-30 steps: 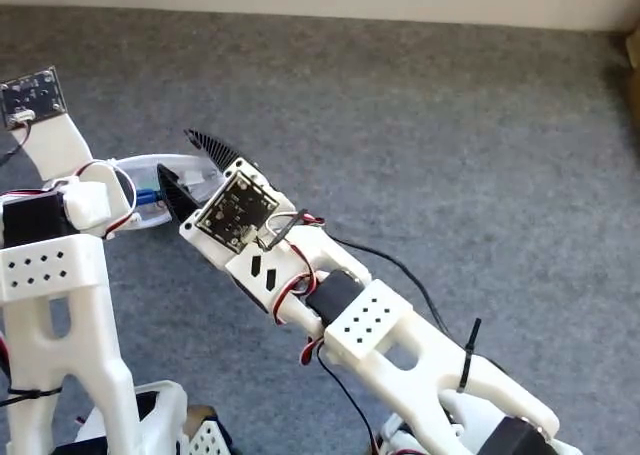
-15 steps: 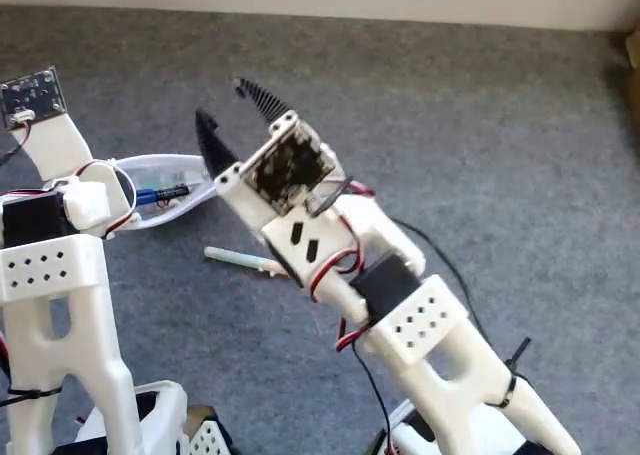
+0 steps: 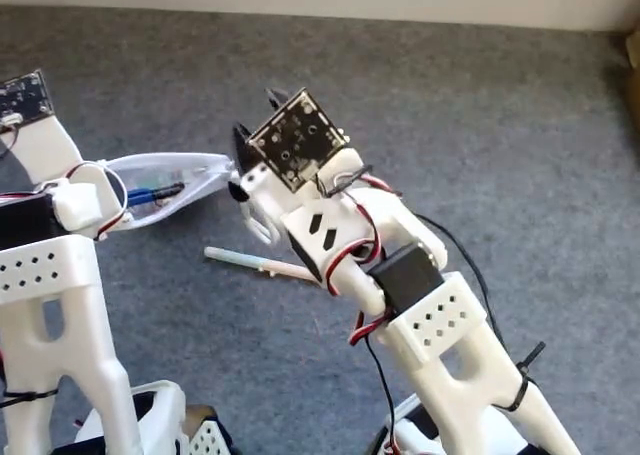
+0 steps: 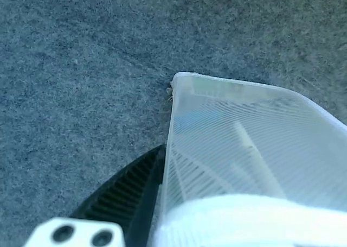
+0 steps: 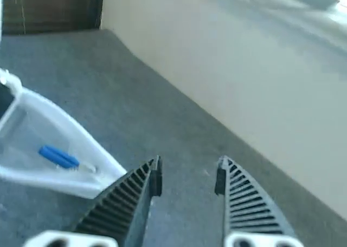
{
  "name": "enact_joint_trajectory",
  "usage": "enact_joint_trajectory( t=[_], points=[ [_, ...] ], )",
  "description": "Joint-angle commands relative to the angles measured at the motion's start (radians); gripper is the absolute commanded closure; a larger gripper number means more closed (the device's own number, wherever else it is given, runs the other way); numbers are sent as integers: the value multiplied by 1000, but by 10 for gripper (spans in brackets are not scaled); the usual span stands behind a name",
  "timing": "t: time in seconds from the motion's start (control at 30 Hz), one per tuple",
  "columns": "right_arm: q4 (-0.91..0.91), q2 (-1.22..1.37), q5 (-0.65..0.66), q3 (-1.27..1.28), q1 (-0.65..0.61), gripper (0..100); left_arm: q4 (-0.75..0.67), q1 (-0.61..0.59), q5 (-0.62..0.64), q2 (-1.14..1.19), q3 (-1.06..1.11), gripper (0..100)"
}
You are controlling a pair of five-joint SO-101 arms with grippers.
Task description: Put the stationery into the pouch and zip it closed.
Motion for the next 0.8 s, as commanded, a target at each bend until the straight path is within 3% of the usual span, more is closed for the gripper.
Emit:
enact_joint_trajectory(
  t=[0.0,0.53,0.77],
  points=[
    [101,-42,9,16,42,839,-3,-50,-11,21,4,993],
    [128,-33,6,306,90,836,-9,-104,-5,21,5,993],
    [-133,-30,11,521,-45,836,-8,-200,-3,21,-12,993]
  ],
)
